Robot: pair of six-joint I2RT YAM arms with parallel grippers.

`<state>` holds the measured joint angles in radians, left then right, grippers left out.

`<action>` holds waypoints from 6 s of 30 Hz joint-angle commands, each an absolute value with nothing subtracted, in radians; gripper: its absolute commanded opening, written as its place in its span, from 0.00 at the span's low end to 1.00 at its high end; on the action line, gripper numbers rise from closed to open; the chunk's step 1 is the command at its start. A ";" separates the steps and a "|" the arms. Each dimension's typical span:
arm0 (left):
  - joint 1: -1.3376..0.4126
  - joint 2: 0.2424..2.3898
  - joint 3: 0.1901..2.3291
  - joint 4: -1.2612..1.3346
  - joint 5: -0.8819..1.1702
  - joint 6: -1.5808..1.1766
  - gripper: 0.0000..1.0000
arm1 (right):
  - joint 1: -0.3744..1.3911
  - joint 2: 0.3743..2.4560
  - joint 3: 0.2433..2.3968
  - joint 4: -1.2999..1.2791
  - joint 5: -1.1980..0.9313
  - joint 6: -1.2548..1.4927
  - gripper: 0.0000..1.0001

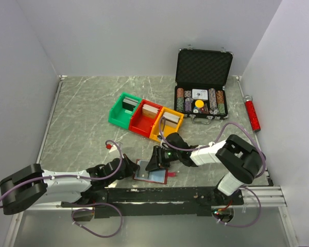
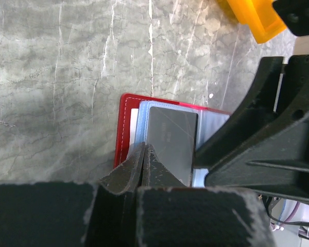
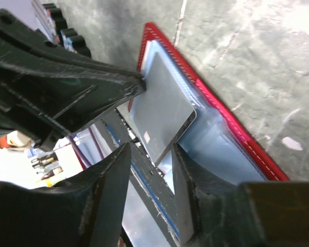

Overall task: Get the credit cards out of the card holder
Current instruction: Remove the credit card from the card holder.

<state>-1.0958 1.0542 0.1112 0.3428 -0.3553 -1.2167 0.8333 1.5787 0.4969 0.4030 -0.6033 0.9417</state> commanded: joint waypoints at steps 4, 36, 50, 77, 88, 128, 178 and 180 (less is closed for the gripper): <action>-1.115 1.042 0.098 0.255 -0.341 -1.224 0.01 | 0.830 1.609 0.505 0.509 -0.589 0.971 0.49; -1.163 1.120 0.123 0.290 -0.350 -1.226 0.01 | 0.821 1.618 0.469 0.917 -0.667 1.140 0.52; -1.164 1.115 0.124 0.290 -0.354 -1.223 0.01 | 0.822 1.641 0.514 0.741 -0.664 1.057 0.50; -1.167 1.066 0.091 0.307 -0.365 -1.229 0.01 | 0.831 1.693 0.566 0.572 -0.655 0.974 0.60; -1.166 0.950 0.089 0.233 -0.406 -1.232 0.13 | 0.838 1.700 0.575 0.569 -0.663 0.979 0.61; -1.166 1.043 0.141 0.143 -0.414 -1.250 0.01 | 0.808 1.620 0.523 0.560 -0.675 0.974 0.61; -1.166 1.017 0.103 0.124 -0.422 -1.281 0.01 | 0.710 1.486 0.419 0.482 -0.687 0.905 0.42; -1.167 1.017 0.101 0.127 -0.422 -1.281 0.01 | 0.707 1.480 0.413 0.480 -0.687 0.900 0.41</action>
